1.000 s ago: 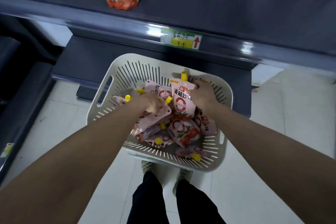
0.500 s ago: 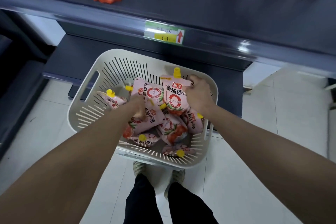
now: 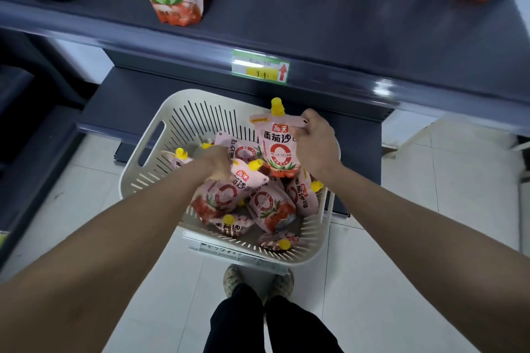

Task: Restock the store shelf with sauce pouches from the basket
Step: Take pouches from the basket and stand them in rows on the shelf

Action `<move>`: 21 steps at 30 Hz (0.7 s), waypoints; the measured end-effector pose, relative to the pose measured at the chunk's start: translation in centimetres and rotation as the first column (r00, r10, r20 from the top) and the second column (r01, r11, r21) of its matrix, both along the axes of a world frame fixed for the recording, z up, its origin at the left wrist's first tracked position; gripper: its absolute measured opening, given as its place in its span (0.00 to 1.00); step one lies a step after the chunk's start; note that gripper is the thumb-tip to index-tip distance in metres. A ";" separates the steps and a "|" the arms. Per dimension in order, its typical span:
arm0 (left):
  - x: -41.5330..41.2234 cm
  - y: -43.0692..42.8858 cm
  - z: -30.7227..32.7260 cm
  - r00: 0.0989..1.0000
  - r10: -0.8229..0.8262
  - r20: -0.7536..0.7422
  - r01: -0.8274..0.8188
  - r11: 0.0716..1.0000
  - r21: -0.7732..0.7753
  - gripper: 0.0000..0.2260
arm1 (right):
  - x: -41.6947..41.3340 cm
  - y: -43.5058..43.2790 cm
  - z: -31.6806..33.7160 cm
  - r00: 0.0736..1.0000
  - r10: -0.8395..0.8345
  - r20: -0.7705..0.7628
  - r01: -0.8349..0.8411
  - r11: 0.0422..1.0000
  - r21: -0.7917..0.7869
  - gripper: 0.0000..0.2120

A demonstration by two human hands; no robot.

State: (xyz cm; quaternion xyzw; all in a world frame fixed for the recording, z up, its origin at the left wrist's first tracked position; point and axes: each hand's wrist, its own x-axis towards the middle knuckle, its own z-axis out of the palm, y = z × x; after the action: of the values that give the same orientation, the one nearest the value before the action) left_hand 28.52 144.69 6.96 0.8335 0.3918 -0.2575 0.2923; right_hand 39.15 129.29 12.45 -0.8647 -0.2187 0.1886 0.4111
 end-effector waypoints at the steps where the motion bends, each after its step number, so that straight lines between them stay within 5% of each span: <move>1: -0.1 0.3 0.8 1.000 -0.025 0.017 0.025 1.000 0.003 0.17 | 0.0 0.3 0.6 1.000 -0.016 0.003 0.016 0.999 0.045 0.14; 12: 0.4 4.9 13.7 0.901 0.139 0.410 -0.093 0.987 -0.129 0.10 | 2.4 3.2 12.2 0.955 -0.177 0.236 0.088 0.934 0.346 0.20; 21: 4.8 6.8 24.6 0.670 0.233 0.705 -0.135 0.972 -0.193 0.12 | 8.1 5.2 20.0 0.935 -0.225 0.273 0.063 0.866 0.496 0.21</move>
State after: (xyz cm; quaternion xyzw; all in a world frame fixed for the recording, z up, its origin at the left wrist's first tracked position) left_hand 33.34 151.44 31.59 0.8034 0.3102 0.0981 0.4987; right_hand 47.24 134.47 32.46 -0.7688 -0.2566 -0.0468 0.5839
